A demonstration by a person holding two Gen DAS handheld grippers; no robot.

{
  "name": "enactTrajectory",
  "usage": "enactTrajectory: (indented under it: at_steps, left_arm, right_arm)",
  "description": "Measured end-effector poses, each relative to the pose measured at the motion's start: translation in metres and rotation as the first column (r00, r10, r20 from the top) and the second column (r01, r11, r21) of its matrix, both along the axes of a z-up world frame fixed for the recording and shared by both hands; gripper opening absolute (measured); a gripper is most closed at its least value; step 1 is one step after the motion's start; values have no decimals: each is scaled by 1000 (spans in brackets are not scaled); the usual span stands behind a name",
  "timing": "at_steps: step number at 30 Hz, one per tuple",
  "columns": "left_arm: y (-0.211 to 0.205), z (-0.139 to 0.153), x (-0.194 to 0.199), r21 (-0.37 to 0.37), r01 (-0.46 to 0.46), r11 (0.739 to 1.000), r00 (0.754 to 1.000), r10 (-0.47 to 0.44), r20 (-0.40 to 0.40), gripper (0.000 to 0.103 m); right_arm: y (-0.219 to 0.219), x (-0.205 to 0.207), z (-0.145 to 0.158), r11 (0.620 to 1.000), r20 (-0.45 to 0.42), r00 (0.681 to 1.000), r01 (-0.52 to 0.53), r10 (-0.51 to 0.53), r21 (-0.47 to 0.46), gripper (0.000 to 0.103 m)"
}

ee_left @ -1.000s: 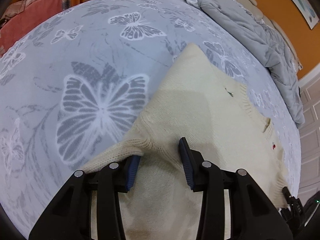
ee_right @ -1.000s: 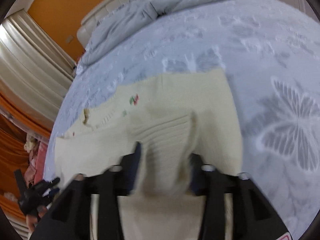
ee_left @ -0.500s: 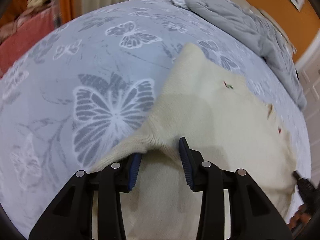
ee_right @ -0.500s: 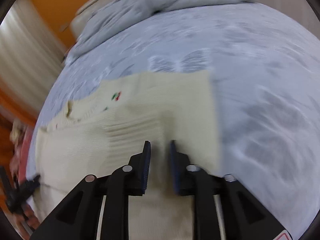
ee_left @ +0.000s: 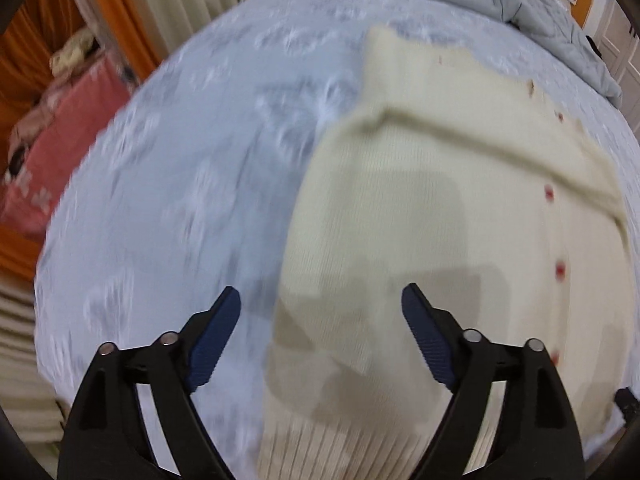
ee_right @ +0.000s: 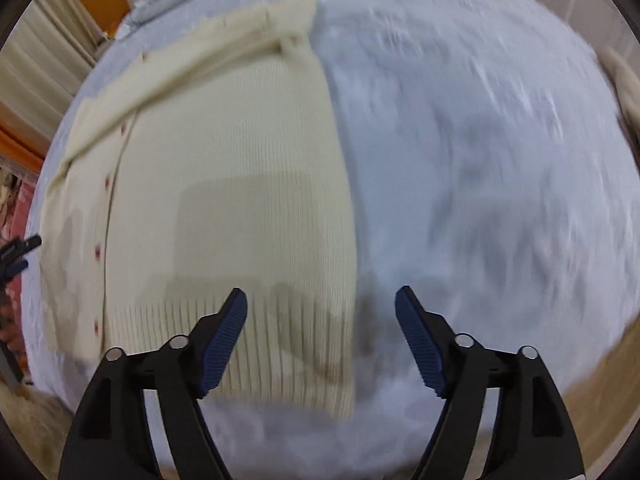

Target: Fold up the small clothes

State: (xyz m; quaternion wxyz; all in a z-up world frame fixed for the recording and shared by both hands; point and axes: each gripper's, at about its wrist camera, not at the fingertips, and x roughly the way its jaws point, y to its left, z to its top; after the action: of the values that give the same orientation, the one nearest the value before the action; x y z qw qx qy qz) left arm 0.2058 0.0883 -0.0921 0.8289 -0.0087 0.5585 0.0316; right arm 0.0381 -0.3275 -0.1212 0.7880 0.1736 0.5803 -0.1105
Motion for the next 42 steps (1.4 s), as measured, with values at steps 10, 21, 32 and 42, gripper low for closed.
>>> enactTrajectory:
  at_steps: [10,21,32,42]
  left_arm:
    - [32,-40,-75,-219,-132,967,988,111,-109,82]
    - [32,15,-82,-358,-92,929,995,76,-58,8]
    - [47,51,-185,-322,-16,947,997,-9,-77,8]
    - [65,88,-301,-319,29,947,979,-92,-184,8]
  right_arm:
    - [21,-31,-21,981,75,995,54,-69,188,86]
    - [12,-34,32,937,258,951,76,-171,341,7]
    - [14,-127,73,957,253,966,-30,-46,289,7]
    - [33,-250,101,934,126,986,-149,113,324,7]
